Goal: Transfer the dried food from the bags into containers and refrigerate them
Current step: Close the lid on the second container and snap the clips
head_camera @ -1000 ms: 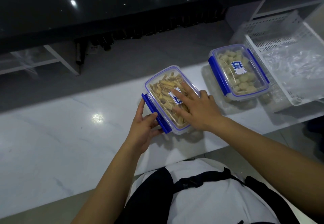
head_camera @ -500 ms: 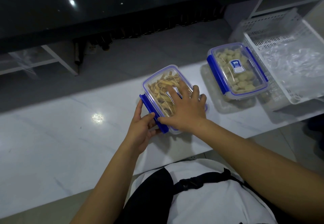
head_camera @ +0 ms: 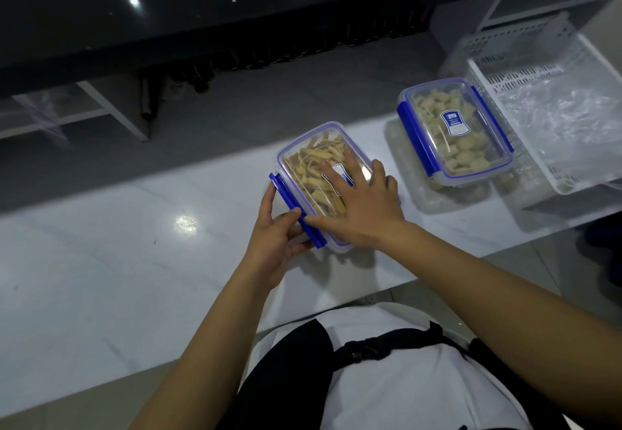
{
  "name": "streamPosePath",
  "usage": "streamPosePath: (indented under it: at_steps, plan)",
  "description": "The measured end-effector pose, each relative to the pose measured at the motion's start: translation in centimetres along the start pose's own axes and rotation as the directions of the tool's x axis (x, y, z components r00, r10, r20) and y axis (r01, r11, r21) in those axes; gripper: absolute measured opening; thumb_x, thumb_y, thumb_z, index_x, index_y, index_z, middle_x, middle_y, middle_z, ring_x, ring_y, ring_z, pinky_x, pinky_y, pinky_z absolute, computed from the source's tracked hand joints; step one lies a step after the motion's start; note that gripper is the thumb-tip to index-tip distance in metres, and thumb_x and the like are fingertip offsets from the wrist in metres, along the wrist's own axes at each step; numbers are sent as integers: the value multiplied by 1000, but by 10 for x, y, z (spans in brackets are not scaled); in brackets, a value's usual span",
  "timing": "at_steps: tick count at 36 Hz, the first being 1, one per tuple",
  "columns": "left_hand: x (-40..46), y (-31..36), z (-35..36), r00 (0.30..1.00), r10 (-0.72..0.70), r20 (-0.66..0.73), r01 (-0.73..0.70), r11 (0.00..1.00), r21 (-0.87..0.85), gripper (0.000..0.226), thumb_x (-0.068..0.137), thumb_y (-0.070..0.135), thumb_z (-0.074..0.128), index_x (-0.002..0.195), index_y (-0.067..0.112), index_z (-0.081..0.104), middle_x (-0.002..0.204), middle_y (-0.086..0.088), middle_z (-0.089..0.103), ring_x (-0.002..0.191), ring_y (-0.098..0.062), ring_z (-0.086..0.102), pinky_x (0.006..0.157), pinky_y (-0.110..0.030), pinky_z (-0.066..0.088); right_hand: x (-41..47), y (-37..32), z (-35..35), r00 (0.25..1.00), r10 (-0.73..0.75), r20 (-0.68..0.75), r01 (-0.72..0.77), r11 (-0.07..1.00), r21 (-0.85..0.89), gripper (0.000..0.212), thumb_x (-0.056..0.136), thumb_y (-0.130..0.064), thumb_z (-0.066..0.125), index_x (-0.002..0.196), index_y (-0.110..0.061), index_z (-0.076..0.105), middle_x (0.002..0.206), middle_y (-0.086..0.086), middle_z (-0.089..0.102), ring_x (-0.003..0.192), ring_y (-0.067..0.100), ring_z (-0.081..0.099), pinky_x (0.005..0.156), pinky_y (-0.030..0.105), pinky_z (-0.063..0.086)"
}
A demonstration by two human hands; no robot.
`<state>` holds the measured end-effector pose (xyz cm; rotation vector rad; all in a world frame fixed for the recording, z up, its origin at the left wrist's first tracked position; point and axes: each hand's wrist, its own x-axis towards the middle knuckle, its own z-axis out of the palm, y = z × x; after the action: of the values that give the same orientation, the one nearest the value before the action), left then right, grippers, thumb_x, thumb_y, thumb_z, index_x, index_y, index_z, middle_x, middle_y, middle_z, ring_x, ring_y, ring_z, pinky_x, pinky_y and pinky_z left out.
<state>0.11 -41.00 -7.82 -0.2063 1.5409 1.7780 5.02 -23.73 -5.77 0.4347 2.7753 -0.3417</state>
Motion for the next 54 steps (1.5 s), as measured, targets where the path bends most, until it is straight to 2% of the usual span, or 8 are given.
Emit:
streamPosePath:
  at_steps: [9,16,19,25,32,38,46,54]
  plan:
    - [-8,7,-8,994,90,-61,-67,947,313,87,85,29,79,150,54,27,107,1,66,85,-15,74,56,-28,59,-45,-4,2,983,-119,142,111,992,65,70,100,-57,27,156,-40,-11,166,1,-20,148,43,-21,123,56,2]
    - [-5,10,-7,993,71,-91,-34,934,355,87,87,21,77,153,47,26,109,-2,63,92,-21,70,53,-29,59,-41,5,-17,989,-120,90,93,960,263,68,98,-31,50,156,-43,16,168,-6,2,153,31,9,119,56,17]
    - [-6,12,-8,996,53,-73,-25,938,345,86,87,23,77,153,48,27,110,-1,63,95,-21,70,54,-29,59,-32,24,-24,995,75,-63,-20,785,619,80,92,-12,63,154,-44,24,167,-9,10,144,17,31,102,32,42]
    - [-6,11,-10,997,42,-64,-17,939,343,86,87,25,77,152,49,26,110,0,64,93,-20,71,54,-29,59,-4,53,-32,859,146,491,-512,233,827,89,81,-7,78,152,-33,30,126,9,65,103,29,69,72,41,56]
    - [-3,9,-9,997,43,-66,-17,935,355,86,86,26,77,152,49,26,111,1,63,93,-20,71,55,-29,60,-7,48,-27,926,253,282,-367,411,835,64,79,-11,82,136,-25,56,92,2,75,72,13,75,49,23,54]
    - [0,9,-11,996,47,-71,-17,928,371,88,87,25,77,152,51,25,108,2,63,90,-18,70,51,-28,57,-12,41,-24,935,293,200,-330,511,794,63,85,-20,77,142,-25,52,102,2,72,95,21,71,85,48,60]
    - [-5,9,-13,999,43,-22,-33,941,337,89,86,28,78,150,55,23,109,5,63,90,-17,71,51,-29,58,-21,36,-23,952,294,86,-249,578,777,61,87,-24,76,142,-26,52,116,-2,69,101,20,68,88,49,58]
    - [-31,-1,-17,970,178,165,-230,893,388,97,64,55,85,136,71,22,124,41,48,114,6,55,65,-13,55,-74,23,10,985,73,-157,44,770,637,70,84,-45,74,144,-48,38,135,-30,35,128,-4,37,94,15,39]
